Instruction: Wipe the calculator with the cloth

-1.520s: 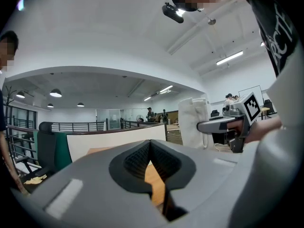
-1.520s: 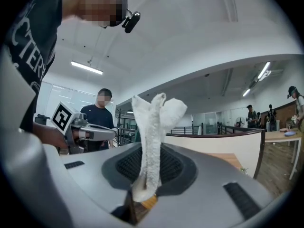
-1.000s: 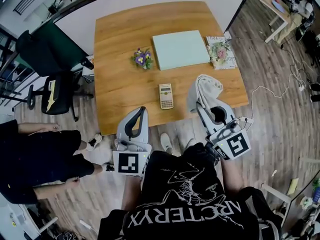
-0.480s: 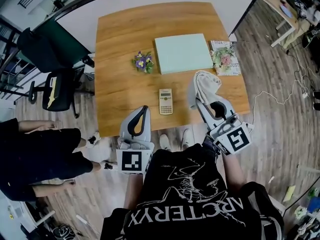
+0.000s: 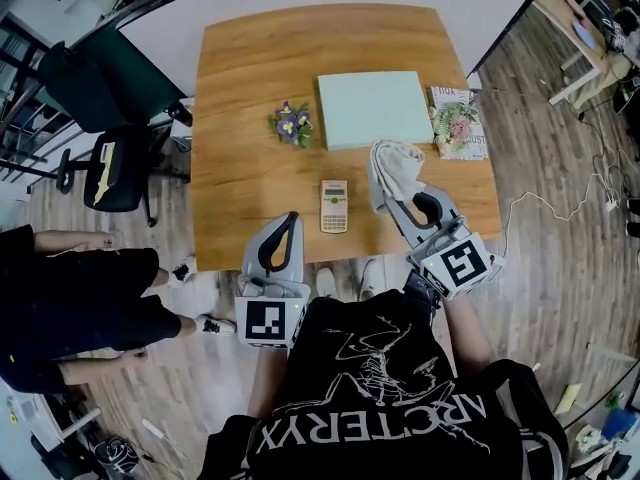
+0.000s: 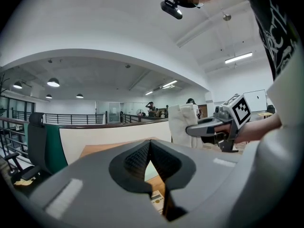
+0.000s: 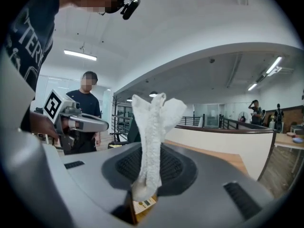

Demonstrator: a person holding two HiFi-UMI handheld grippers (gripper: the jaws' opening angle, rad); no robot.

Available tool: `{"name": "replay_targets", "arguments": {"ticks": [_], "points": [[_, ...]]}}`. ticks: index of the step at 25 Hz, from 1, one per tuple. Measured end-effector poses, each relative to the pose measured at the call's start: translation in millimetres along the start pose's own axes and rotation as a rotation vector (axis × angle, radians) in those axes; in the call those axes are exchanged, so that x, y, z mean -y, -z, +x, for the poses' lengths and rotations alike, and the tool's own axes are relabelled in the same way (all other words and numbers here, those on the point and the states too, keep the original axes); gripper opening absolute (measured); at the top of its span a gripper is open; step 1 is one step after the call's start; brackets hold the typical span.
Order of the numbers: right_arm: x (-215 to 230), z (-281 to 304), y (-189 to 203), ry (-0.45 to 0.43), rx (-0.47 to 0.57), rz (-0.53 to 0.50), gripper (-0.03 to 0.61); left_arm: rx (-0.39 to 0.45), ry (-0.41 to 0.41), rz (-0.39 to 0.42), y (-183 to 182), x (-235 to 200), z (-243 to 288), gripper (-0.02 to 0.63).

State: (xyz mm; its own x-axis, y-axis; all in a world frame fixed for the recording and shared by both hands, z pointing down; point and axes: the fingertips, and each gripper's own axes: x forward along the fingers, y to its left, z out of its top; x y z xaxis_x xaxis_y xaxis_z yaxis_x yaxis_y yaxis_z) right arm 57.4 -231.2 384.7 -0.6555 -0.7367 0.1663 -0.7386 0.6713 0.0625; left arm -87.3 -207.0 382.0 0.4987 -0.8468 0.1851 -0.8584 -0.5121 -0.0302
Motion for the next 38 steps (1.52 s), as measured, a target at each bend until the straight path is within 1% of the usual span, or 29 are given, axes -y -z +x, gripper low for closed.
{"name": "replay_targets", "arguments": {"ticks": [2, 4, 8, 10, 14, 16, 18, 20, 23, 26, 29, 35, 38], "points": [[0, 14, 16, -0.025, -0.058, -0.021, 0.083, 0.008, -0.003, 0.012, 2, -2, 0, 0.011], [-3, 31, 36, -0.054, -0.126, -0.063, 0.083, 0.011, -0.007, 0.023, 5, -5, -1, 0.011], [-10, 71, 88, -0.124, -0.278, -0.164, 0.083, -0.042, -0.033, -0.015, 18, -14, -3, 0.011], [-12, 89, 125, -0.166, -0.4, -0.256, 0.083, -0.073, -0.044, -0.038, 28, -16, -4, 0.011], [-20, 116, 200, -0.266, -0.646, -0.462, 0.083, -0.102, -0.05, -0.062, 42, -16, -6, 0.011], [-26, 129, 232, -0.315, -0.739, -0.548, 0.083, -0.114, -0.051, -0.073, 45, -16, -9, 0.011], [-31, 140, 260, -0.357, -0.817, -0.622, 0.083, -0.101, -0.046, -0.05, 49, -17, -11, 0.011], [-31, 149, 282, -0.378, -0.883, -0.675, 0.083, -0.094, -0.052, -0.039, 51, -19, -13, 0.011], [-29, 159, 296, -0.377, -0.937, -0.718, 0.083, -0.123, -0.079, -0.075, 54, -24, -19, 0.011], [-31, 164, 300, -0.388, -0.963, -0.756, 0.083, -0.11, -0.09, -0.063, 56, -31, -25, 0.011], [-38, 162, 302, -0.412, -0.971, -0.788, 0.083, -0.109, -0.109, -0.071, 59, -37, -29, 0.011], [-61, 147, 304, -0.45, -0.968, -0.822, 0.083, -0.098, -0.089, -0.073, 58, -37, -26, 0.011], [-75, 137, 306, -0.463, -0.969, -0.823, 0.083, -0.094, -0.073, -0.073, 58, -35, -24, 0.011]]}}
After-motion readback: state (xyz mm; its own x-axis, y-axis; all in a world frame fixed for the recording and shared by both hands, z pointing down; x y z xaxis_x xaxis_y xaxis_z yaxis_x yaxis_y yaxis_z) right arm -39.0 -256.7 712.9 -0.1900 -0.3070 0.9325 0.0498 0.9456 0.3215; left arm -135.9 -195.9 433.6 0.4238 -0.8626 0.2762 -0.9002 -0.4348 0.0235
